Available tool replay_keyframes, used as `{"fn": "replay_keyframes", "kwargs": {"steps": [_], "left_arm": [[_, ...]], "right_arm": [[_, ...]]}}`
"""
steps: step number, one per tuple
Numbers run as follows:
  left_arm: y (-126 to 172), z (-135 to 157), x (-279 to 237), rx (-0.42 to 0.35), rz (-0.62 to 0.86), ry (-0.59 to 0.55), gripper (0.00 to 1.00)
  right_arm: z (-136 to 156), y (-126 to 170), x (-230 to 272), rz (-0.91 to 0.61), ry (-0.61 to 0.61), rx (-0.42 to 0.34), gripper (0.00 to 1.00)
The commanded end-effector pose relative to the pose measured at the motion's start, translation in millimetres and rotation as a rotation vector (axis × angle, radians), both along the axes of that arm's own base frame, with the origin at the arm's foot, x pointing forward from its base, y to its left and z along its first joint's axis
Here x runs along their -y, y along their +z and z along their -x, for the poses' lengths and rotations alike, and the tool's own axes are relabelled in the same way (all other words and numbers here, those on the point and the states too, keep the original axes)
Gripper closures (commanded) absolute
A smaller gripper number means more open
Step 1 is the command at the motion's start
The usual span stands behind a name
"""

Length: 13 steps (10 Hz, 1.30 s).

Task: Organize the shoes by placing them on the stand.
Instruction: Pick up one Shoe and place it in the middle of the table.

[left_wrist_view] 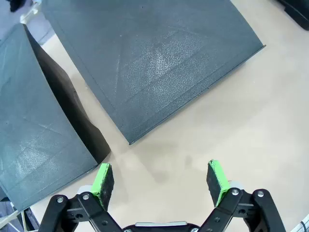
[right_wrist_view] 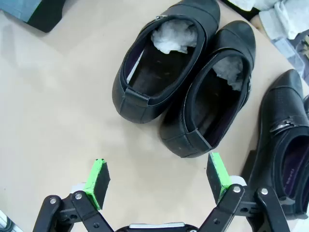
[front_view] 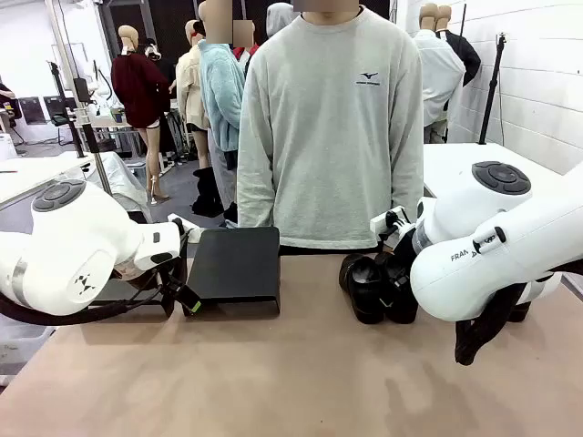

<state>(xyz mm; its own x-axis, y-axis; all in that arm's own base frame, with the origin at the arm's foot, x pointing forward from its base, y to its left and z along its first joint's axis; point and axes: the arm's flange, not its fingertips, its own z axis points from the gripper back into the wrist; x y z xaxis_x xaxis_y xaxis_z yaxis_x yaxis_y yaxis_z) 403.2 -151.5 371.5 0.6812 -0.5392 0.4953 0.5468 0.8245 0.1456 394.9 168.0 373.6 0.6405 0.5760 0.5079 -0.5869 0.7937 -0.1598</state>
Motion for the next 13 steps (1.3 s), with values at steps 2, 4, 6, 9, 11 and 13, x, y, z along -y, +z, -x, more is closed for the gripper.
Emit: {"fn": "replay_keyframes", "kwargs": {"steps": [2,4,6,9,11,13], "left_arm": [[0.0,0.1,0.0,0.000,0.000,0.000,0.00],[0.0,0.1,0.0,0.000,0.000,0.000,0.00],[0.0,0.1,0.0,0.000,0.000,0.000,0.00],[0.0,0.1,0.0,0.000,0.000,0.000,0.00],[0.0,0.1,0.0,0.000,0.000,0.000,0.00],[0.0,0.1,0.0,0.000,0.000,0.000,0.00]], "right_arm": [[0.0,0.0,0.0,0.000,0.000,0.000,0.00],[0.0,0.0,0.0,0.000,0.000,0.000,0.00],[0.0,0.0,0.0,0.000,0.000,0.000,0.00],[0.0,0.0,0.0,0.000,0.000,0.000,0.00],[0.0,0.0,0.0,0.000,0.000,0.000,0.00],[0.0,0.0,0.0,0.000,0.000,0.000,0.00]]}}
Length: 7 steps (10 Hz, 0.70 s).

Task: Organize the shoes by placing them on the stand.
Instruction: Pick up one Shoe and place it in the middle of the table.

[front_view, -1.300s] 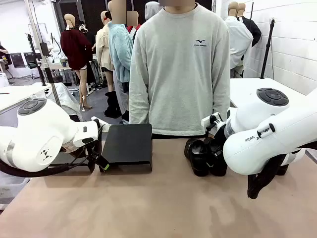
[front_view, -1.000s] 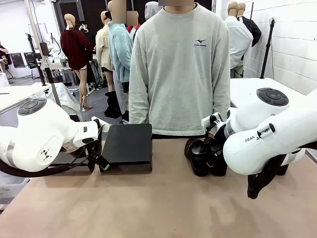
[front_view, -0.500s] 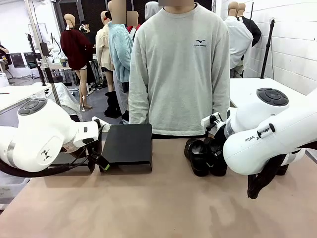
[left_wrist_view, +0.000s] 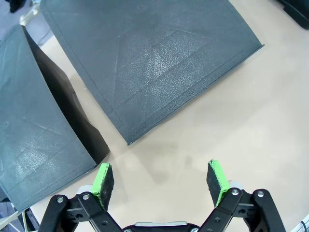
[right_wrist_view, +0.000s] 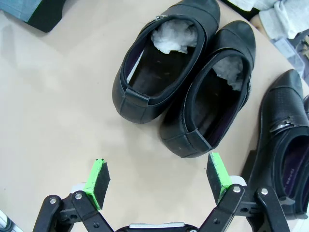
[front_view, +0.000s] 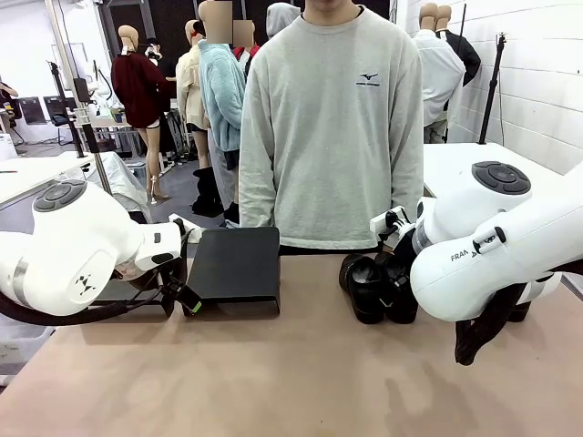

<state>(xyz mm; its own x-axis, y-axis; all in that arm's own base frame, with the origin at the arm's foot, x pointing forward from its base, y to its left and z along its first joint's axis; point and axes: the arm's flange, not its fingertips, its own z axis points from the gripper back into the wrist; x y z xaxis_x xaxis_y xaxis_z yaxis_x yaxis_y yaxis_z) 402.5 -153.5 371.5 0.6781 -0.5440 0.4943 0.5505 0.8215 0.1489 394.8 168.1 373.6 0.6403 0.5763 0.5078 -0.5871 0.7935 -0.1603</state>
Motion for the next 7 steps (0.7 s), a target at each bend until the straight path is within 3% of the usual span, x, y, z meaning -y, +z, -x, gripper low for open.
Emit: {"fn": "replay_keyframes", "kwargs": {"steps": [1,2,5,6,7], "left_arm": [[0.0,-0.7,-2.0,-0.001,0.003,0.005,0.00],[0.0,0.0,0.0,0.000,0.000,0.000,0.00],[50.7,21.7,8.6,-0.020,0.039,-0.015,0.00],[72.1,28.1,6.1,-0.118,0.121,-0.074,0.00],[100.9,36.0,-4.1,-0.122,0.199,-0.104,0.00]], "right_arm": [[0.0,0.0,0.1,0.000,0.000,0.000,0.00],[0.0,0.0,0.0,0.000,0.000,0.000,0.00],[27.1,59.0,47.8,-0.147,0.040,0.025,0.00],[31.5,73.1,69.2,-0.215,0.021,0.019,0.00],[36.6,85.5,91.2,-0.293,0.000,0.008,0.00]]}}
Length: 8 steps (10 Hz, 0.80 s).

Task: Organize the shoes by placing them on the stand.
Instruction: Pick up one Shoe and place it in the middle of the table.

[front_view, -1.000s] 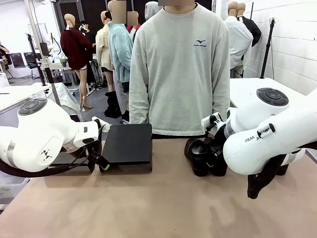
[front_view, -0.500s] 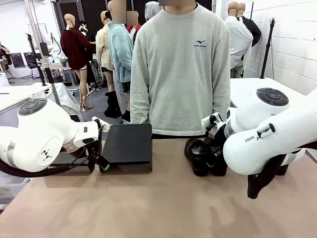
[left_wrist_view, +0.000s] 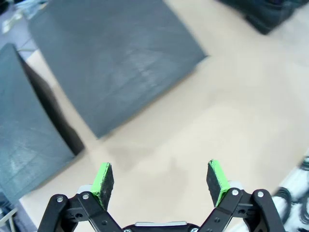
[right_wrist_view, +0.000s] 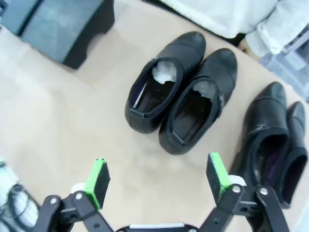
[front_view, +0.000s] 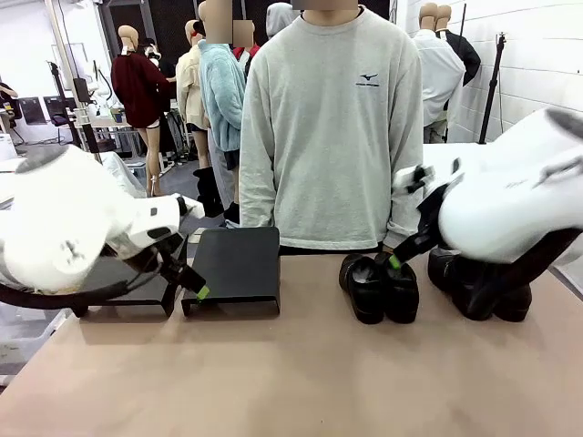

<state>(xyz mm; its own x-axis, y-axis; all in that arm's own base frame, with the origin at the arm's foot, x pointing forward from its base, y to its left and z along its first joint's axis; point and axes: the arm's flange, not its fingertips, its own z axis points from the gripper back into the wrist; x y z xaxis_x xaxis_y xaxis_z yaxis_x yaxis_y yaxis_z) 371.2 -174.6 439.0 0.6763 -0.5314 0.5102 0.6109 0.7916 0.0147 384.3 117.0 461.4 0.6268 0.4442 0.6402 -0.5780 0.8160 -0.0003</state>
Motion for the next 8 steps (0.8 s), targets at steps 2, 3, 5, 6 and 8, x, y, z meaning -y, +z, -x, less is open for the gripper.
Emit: {"fn": "replay_keyframes", "kwargs": {"steps": [2,3,5,6,8], "left_arm": [[78.3,15.7,-55.3,0.065,0.139,0.007,0.00],[91.9,24.1,-66.3,0.074,0.160,0.006,0.00],[102.0,39.5,-91.9,0.087,0.179,0.058,0.00],[101.4,46.1,-99.7,0.082,0.204,0.063,0.00],[96.2,57.3,-113.7,0.066,0.290,0.059,0.00]], "right_arm": [[30.0,5.5,83.3,-0.207,0.020,-0.044,0.00],[35.0,8.2,102.1,-0.270,0.044,-0.064,0.00],[46.8,14.8,122.3,-0.350,0.097,-0.060,0.00],[51.1,17.3,127.8,-0.371,0.108,-0.058,0.00],[53.5,17.4,133.7,-0.392,0.101,-0.040,0.00]]}}
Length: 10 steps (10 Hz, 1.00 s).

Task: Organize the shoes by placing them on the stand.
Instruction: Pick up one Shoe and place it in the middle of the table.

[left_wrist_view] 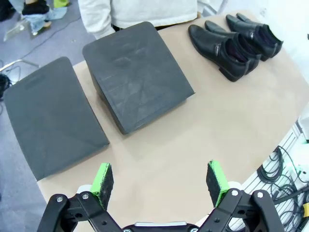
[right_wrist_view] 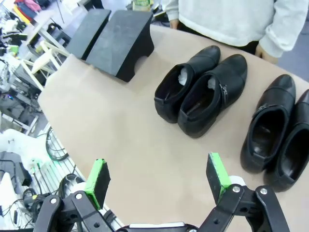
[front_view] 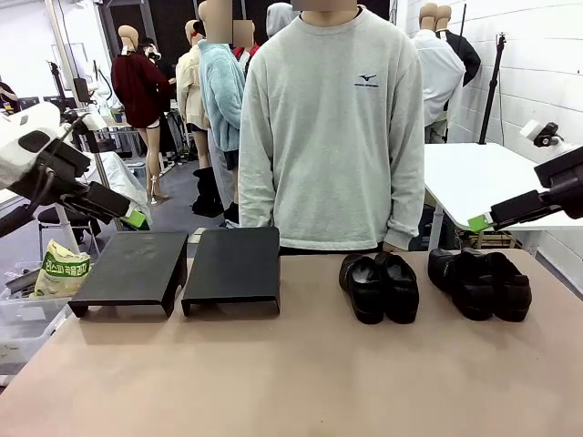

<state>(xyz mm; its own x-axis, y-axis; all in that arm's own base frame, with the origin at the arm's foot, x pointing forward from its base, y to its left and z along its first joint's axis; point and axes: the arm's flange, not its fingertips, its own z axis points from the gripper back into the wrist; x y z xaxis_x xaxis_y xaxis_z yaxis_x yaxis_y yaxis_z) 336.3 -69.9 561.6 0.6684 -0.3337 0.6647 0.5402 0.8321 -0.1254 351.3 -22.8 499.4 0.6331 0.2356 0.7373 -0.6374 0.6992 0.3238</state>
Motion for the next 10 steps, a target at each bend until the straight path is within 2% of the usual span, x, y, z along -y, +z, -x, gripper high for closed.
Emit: {"fn": "replay_keyframes", "kwargs": {"steps": [1,4,5,6,10], "left_arm": [[-27.7,26.7,-9.0,-0.013,0.071,-0.047,0.00],[-27.8,31.0,-6.0,-0.023,0.079,-0.069,0.00],[-27.7,28.1,-7.3,-0.012,0.114,-0.004,0.00],[1.7,5.7,-2.4,-0.028,0.060,-0.029,0.00],[1.7,5.7,-2.4,-0.028,0.060,-0.029,0.00]], "right_arm": [[17.9,-21.3,-6.9,-0.017,0.011,0.008,0.00],[14.0,-24.3,-13.8,-0.006,0.023,-0.016,0.00],[12.5,-26.8,-14.4,0.016,-0.011,-0.013,0.00],[-1.8,-5.9,-4.7,-0.011,0.004,-0.018,0.00],[-1.8,-5.9,-4.7,-0.011,0.004,-0.018,0.00]]}}
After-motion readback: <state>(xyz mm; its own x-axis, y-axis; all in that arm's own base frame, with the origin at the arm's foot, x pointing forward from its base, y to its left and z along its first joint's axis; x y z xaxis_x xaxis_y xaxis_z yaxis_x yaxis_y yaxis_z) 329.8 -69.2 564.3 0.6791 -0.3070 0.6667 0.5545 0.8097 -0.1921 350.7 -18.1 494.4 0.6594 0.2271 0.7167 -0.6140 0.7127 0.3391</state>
